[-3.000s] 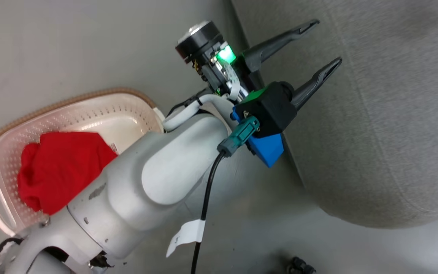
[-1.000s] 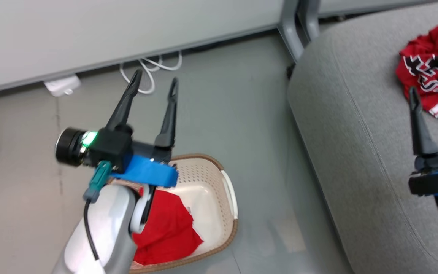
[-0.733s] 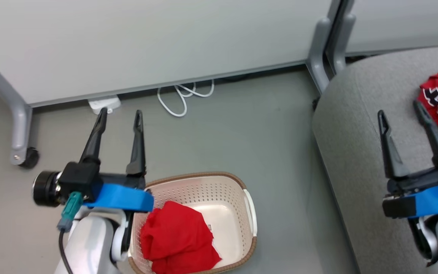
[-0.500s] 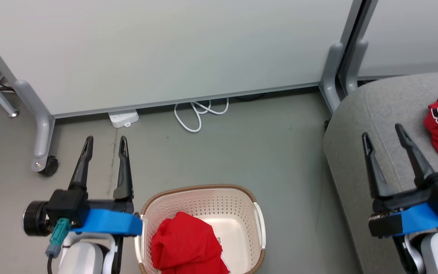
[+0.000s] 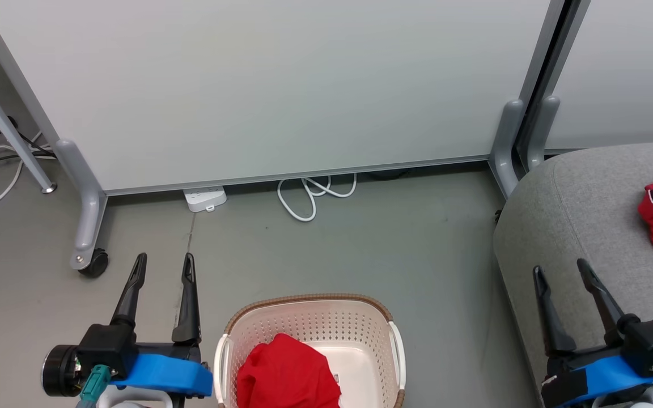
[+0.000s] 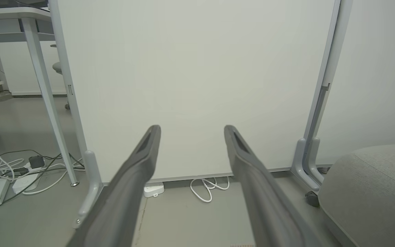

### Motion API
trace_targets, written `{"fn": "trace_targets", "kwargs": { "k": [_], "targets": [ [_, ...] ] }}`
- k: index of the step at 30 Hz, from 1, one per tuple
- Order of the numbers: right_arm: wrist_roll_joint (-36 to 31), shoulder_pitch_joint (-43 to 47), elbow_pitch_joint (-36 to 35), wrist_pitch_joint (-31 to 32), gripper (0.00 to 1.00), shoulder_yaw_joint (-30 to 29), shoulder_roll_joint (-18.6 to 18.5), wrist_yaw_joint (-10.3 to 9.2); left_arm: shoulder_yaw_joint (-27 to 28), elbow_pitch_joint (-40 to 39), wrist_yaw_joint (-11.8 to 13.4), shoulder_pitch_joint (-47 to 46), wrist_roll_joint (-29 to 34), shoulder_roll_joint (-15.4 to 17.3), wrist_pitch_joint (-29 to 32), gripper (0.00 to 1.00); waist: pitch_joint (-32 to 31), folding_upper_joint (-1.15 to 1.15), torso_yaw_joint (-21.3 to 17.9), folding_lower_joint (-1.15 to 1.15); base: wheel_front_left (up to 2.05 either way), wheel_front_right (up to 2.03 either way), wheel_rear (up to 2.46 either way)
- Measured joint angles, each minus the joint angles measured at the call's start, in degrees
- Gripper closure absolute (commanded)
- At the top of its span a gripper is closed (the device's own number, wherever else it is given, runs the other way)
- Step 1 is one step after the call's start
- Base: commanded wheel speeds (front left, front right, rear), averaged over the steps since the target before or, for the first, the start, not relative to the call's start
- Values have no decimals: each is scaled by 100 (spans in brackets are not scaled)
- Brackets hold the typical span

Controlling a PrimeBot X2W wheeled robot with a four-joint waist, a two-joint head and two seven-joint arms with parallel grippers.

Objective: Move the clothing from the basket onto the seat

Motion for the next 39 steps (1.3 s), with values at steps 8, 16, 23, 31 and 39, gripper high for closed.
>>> {"fn": "trace_targets", "kwargs": {
  "k": [8, 16, 23, 31, 39],
  "targets": [
    [-16, 38, 146, 0, 0, 23, 52, 0, 51, 55, -42, 51, 22, -18, 0, 0, -56, 0, 12, 0, 0, 0, 0],
    [-16, 15, 156, 0, 0, 78, 54, 0, 4, 111, -58, 46, -1, -20, 0, 0, -35, 0, -16, 0, 0, 0, 0],
    [-15, -259, 66, 1, 0, 229, -64, 0, -389, 445, -142, -525, 248, 27, 0, 0, 206, 0, -75, 1, 0, 0, 0],
    [-16, -1009, -248, 0, 0, 448, -264, 0, -1695, 1524, -169, -1899, 254, 578, 0, 0, 994, 0, -253, 2, 0, 0, 0],
    [-5, -1790, -548, 1, 0, 592, -412, 0, -3107, 2872, -172, -3139, 56, 1094, 0, 0, 2014, 0, -616, 3, 0, 0, 0]
  ]
}}
